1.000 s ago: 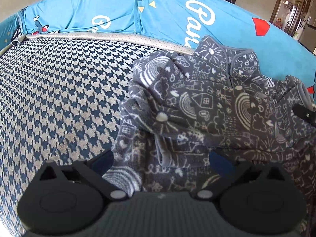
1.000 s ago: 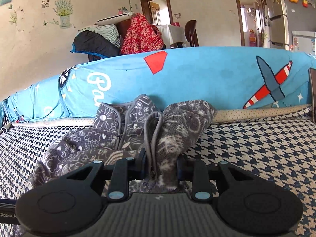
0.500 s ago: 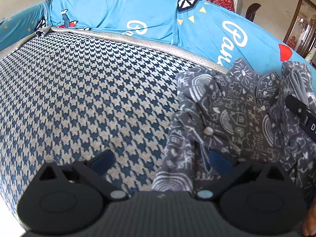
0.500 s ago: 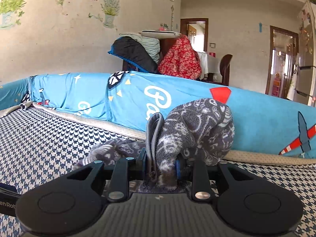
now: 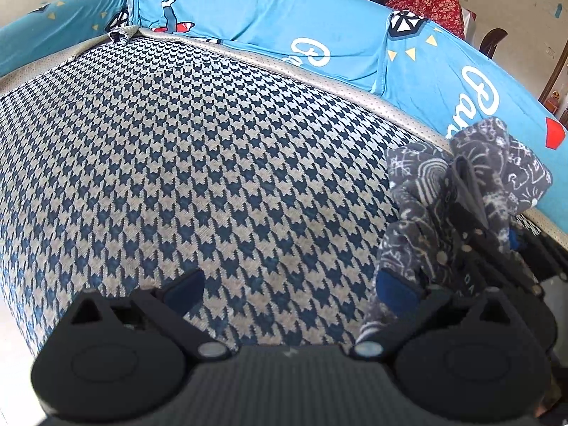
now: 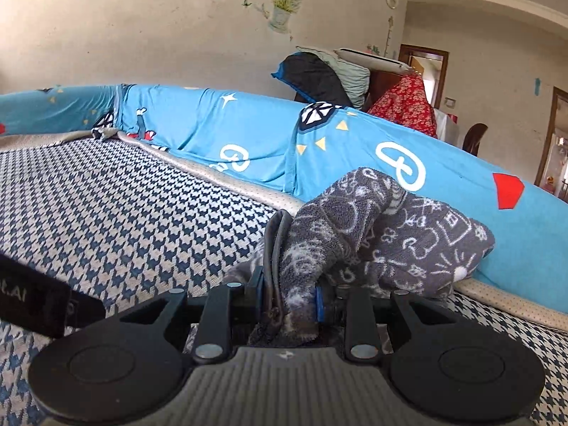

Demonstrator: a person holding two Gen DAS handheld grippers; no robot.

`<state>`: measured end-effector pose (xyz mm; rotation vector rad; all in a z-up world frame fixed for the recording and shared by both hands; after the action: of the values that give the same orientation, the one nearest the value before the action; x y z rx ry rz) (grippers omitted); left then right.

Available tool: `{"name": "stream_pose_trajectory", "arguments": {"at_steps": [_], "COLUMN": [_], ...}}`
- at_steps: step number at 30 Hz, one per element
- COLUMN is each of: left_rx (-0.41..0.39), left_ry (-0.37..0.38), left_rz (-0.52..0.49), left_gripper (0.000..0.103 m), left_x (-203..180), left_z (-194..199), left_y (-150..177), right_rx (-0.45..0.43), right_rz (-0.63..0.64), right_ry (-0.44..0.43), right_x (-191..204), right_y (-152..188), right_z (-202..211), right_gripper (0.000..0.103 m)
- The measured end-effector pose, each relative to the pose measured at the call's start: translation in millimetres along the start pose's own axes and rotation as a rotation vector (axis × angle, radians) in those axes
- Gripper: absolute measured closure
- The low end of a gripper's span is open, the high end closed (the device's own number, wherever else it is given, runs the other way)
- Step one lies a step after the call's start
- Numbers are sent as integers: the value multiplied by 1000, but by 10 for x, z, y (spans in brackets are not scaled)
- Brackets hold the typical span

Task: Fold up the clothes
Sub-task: 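Carry the folded jacket with the right gripper across the bed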

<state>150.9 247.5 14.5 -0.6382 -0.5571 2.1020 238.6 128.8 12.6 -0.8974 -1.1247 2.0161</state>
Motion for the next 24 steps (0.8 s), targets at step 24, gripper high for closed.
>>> {"name": "stream_pose_trajectory", "arguments": {"at_steps": [24], "left_rx": [-64], "left_ry": [-53], "left_rz": [114], "left_gripper": [0], "left_x": [233], "left_z": [112], "left_y": [-143], "right_rx": [-57], "right_rz": [-59], "right_ry": [-58], "right_x": [-121], "right_y": [-210], "right_z": [165], "right_gripper": [57]}}
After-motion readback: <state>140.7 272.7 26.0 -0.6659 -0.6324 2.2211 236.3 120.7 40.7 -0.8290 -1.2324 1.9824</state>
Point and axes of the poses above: each gripper's, at about its wrist camera, not at the fingertips, and z roughly against the way its jaws point, x to its left, y to its underside, the point moved 7 cm from there along -z, roughly the way its jaws point, and after that the axes turned 4 degrees about y, right-handed, at the moved point
